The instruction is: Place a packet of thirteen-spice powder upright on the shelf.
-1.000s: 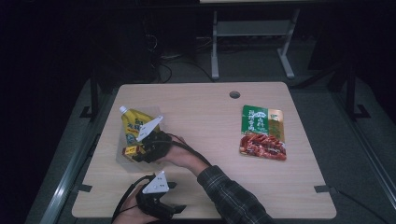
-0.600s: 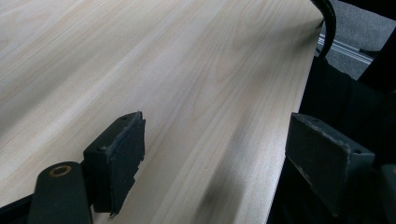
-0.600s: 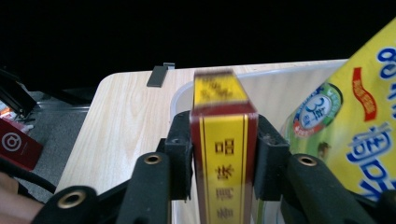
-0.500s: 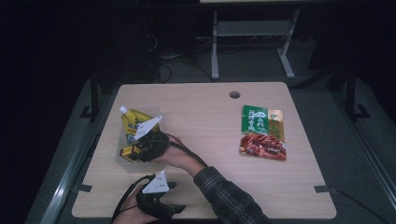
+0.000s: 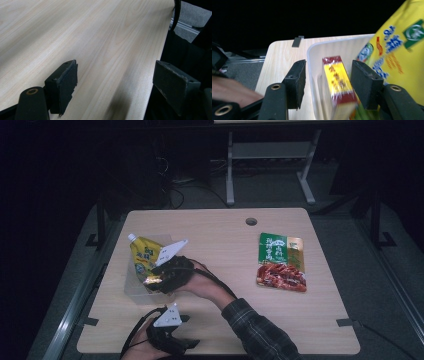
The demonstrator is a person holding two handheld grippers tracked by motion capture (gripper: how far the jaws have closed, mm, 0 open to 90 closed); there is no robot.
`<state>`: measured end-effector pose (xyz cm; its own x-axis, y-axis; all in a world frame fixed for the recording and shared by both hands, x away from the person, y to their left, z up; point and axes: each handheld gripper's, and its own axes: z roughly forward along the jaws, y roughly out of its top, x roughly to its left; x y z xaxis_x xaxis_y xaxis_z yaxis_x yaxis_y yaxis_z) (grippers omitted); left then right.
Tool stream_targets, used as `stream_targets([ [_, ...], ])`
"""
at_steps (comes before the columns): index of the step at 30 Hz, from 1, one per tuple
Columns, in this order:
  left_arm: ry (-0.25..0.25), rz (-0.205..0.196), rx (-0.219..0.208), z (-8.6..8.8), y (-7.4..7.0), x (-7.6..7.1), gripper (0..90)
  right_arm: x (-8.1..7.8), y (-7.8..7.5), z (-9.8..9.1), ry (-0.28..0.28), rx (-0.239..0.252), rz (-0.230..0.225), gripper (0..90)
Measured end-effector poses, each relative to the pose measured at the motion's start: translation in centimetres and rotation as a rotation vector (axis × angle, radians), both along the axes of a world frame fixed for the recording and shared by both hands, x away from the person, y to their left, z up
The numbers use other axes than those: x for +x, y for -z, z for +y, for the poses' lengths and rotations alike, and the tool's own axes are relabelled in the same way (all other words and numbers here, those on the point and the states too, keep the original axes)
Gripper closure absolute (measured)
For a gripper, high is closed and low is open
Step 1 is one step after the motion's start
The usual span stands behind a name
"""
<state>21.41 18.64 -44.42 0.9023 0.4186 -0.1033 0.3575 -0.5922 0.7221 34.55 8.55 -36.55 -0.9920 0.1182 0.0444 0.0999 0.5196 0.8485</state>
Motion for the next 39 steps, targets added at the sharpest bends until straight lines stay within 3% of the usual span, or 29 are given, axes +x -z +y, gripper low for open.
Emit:
stream_targets([
  [8,-0.012,-0.003,-0.009,0.1,0.0,0.2,19.4,-0.8,-0.8,-3.7,0.035,0.0,-0.005,41.5],
  [14,-0.012,-0.016,-0.016,0.0,-0.1,0.6,19.4,-1.0,-1.0,-7.2,0.091,-0.002,-0.01,39.9],
  [27,-0.022,-0.02,-0.038,-1.4,-1.0,2.3,19.1,-0.9,0.6,-14.9,0.215,-0.046,-0.006,39.7],
  [35,-0.033,-0.012,-0.044,-2.3,-0.9,3.6,19.3,0.5,2.1,-20.4,0.36,-0.062,0.03,45.0],
  [36,-0.033,-0.012,-0.044,-2.3,-0.9,3.6,19.3,0.5,2.1,-20.4,0.36,-0.062,0.03,45.0],
  [37,-0.034,-0.012,-0.043,-2.4,-0.8,3.8,19.3,0.9,2.5,-21.8,0.396,-0.067,0.035,49.1],
  [39,-0.037,-0.006,-0.047,-2.5,-0.8,3.9,19.3,1.4,2.8,-23.0,0.424,-0.077,0.043,51.9],
])
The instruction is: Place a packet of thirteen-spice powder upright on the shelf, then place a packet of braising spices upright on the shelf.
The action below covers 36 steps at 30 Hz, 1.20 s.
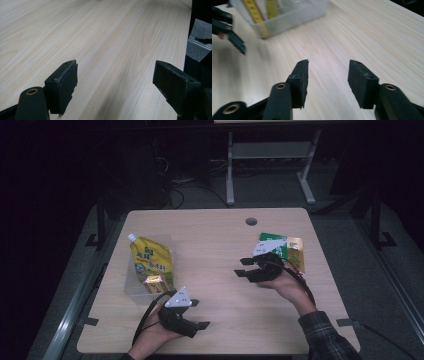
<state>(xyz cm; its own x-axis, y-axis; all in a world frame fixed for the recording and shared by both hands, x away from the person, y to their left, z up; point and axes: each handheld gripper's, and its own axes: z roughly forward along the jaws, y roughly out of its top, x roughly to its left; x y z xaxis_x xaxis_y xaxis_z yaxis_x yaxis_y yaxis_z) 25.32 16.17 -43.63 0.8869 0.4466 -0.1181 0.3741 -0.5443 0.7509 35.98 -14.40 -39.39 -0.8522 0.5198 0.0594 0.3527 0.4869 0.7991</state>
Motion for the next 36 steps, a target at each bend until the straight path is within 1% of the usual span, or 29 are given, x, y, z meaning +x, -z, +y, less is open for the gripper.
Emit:
stream_targets([
  [1,-0.006,0.004,-0.01,-0.1,0.1,0.0,19.3,0.2,0.1,-0.4,0.011,0.002,0.006,53.8],
  [3,-0.004,0.0,-0.008,-0.1,0.1,0.1,19.3,0.9,0.3,-1.5,0.039,0.009,0.008,59.5],
  [5,-0.007,0.001,-0.011,-0.1,0.0,0.1,19.3,1.5,0.6,-2.2,0.06,0.016,0.014,63.9],
  [7,-0.006,0.0,-0.012,0.0,0.1,0.2,19.2,2.2,0.9,-2.8,0.092,0.001,0.022,69.3],
  [8,-0.004,0.0,-0.013,0.0,0.1,0.2,19.3,2.7,1.0,-3.2,0.117,-0.011,0.021,73.9],
  [10,0.0,0.003,-0.009,0.0,0.1,0.3,19.2,3.8,1.2,-3.9,0.161,-0.016,0.029,81.5],
  [12,0.0,0.006,-0.01,0.0,0.1,0.3,19.2,4.7,1.2,-4.6,0.195,-0.011,0.023,86.5],
  [13,0.0,0.004,-0.008,0.0,0.1,0.3,19.2,5.2,1.3,-4.9,0.217,-0.013,0.034,87.9],
  [14,0.001,-0.001,-0.007,0.0,0.1,0.3,19.2,5.8,1.3,-5.2,0.242,-0.03,0.031,89.6],
  [15,0.001,-0.002,-0.009,0.0,0.0,0.3,19.3,6.3,1.3,-5.6,0.262,-0.028,0.039,89.8],
  [16,0.002,-0.003,-0.01,0.1,0.0,0.3,19.3,6.8,1.3,-6.1,0.274,-0.011,0.035,89.8],
  [17,0.001,-0.003,-0.012,0.1,0.0,0.3,19.3,7.4,1.3,-6.6,0.301,-0.008,0.044,89.8],
  [18,-0.003,0.0,-0.017,0.1,0.0,0.3,19.3,7.9,1.3,-6.9,0.317,-0.019,0.039,89.9],
  [19,-0.006,0.002,-0.019,0.1,0.0,0.3,19.3,8.3,1.4,-7.2,0.329,-0.019,0.042,89.9],
  [20,-0.006,0.003,-0.017,0.1,0.1,0.3,19.3,8.8,1.5,-7.6,0.343,-0.014,0.031,89.9],
  [21,-0.006,0.004,-0.017,0.1,0.1,0.3,19.3,9.4,1.7,-8.1,0.368,-0.018,0.042,89.8],
  [22,-0.006,0.004,-0.017,0.1,0.1,0.3,19.3,10.1,1.9,-8.6,0.398,-0.034,0.04,89.9],
  [23,-0.006,0.004,-0.018,0.1,0.1,0.4,19.3,10.5,2.2,-8.9,0.421,-0.029,0.047,89.9],
  [24,-0.006,0.003,-0.018,0.2,0.1,0.4,19.3,11.1,2.5,-9.4,0.447,-0.026,0.044,89.9],
  [25,-0.009,0.003,-0.019,0.2,0.2,0.4,19.3,11.7,3.1,-10.0,0.487,-0.019,0.042,89.9],
  [27,-0.013,0.007,-0.021,0.2,0.2,0.4,19.3,12.4,4.1,-10.8,0.541,-0.02,0.056,89.9],
  [30,-0.013,0.009,-0.015,0.2,0.3,0.4,19.4,13.4,6.2,-11.5,0.606,-0.064,0.084,90.0],
  [32,-0.012,0.011,-0.01,0.2,0.4,0.4,19.4,13.8,7.1,-11.7,0.633,-0.074,0.1,90.0],
  [34,-0.013,0.014,-0.006,0.2,0.5,0.4,19.4,14.0,7.7,-11.7,0.646,-0.086,0.108,90.0],
  [36,-0.012,0.016,-0.003,0.1,0.6,0.4,19.4,14.1,7.9,-11.8,0.659,-0.083,0.088,90.0],
])
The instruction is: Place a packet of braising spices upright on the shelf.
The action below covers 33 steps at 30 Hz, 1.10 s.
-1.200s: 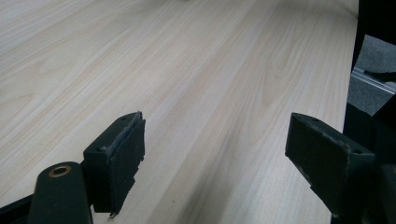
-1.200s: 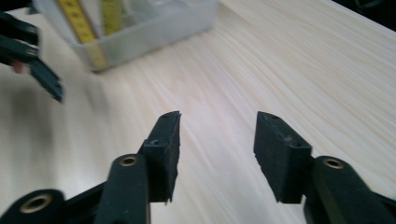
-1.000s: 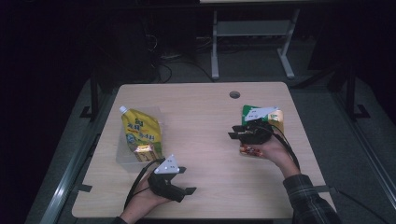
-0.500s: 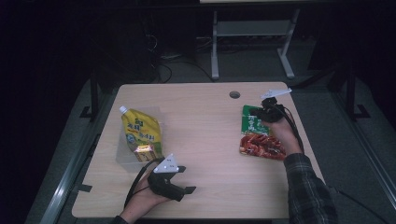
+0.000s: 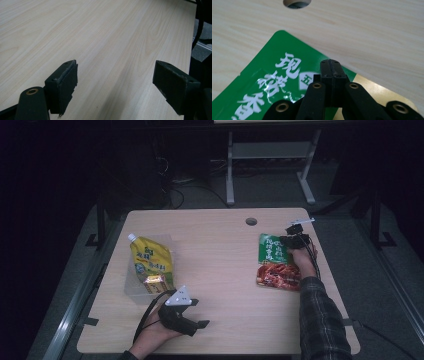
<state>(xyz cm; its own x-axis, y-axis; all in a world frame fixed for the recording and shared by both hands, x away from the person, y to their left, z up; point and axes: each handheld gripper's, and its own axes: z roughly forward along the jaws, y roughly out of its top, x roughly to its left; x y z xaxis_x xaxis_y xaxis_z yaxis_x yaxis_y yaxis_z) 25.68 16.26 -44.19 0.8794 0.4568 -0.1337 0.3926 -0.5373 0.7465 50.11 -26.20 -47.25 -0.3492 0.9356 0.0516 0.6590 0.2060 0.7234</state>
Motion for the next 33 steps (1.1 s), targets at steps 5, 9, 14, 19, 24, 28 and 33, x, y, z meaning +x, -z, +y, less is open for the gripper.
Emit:
stream_targets([
  [5,0.002,-0.001,0.003,-0.1,0.0,-0.1,19.4,0.3,0.4,-0.3,0.003,0.01,-0.008,90.0],
  [9,0.003,0.006,0.007,-0.1,0.2,0.0,19.5,0.6,0.8,-0.3,0.0,0.013,-0.025,90.0],
  [14,0.011,0.001,0.01,-0.2,0.2,0.0,19.5,0.7,0.9,-0.2,-0.015,0.0,-0.042,90.0],
  [19,0.019,-0.001,0.014,-0.4,0.1,0.0,19.6,1.0,0.7,-0.2,-0.015,-0.006,-0.03,90.0],
  [24,0.022,0.0,0.013,-0.6,0.2,0.0,19.6,1.4,0.0,0.3,-0.026,-0.052,0.041,90.0],
  [28,0.02,0.002,0.017,-0.5,0.2,-0.1,19.8,1.6,-0.2,0.3,-0.038,-0.067,0.054,90.0],
  [33,0.027,-0.001,0.021,-0.6,0.2,-0.2,19.9,1.3,-0.4,0.2,-0.038,-0.09,0.07,90.0],
])
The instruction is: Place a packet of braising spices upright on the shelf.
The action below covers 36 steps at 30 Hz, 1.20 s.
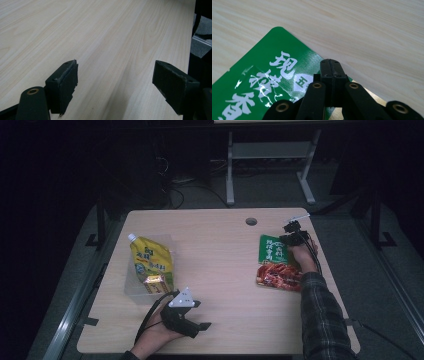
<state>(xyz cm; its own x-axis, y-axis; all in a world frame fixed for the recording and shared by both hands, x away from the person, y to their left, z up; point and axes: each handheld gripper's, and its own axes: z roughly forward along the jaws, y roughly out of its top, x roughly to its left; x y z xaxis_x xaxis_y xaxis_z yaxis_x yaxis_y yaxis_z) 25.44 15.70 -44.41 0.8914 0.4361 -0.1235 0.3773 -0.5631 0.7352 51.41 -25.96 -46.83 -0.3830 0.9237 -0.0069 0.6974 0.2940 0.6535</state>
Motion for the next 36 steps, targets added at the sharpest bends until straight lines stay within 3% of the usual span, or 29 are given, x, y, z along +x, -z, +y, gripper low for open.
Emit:
stream_targets([
  [10,0.003,-0.004,-0.002,-0.1,-0.1,-0.2,19.9,-2.3,-0.3,-1.4,-0.014,-0.003,0.036,90.0],
  [22,0.028,-0.008,0.002,-0.4,-0.3,-0.2,19.9,-8.3,-0.7,-2.4,-0.1,-0.066,0.064,90.0],
  [36,0.065,-0.021,-0.001,-1.6,-0.4,0.4,19.6,-14.6,-0.9,-1.5,-0.173,-0.048,0.084,90.0],
])
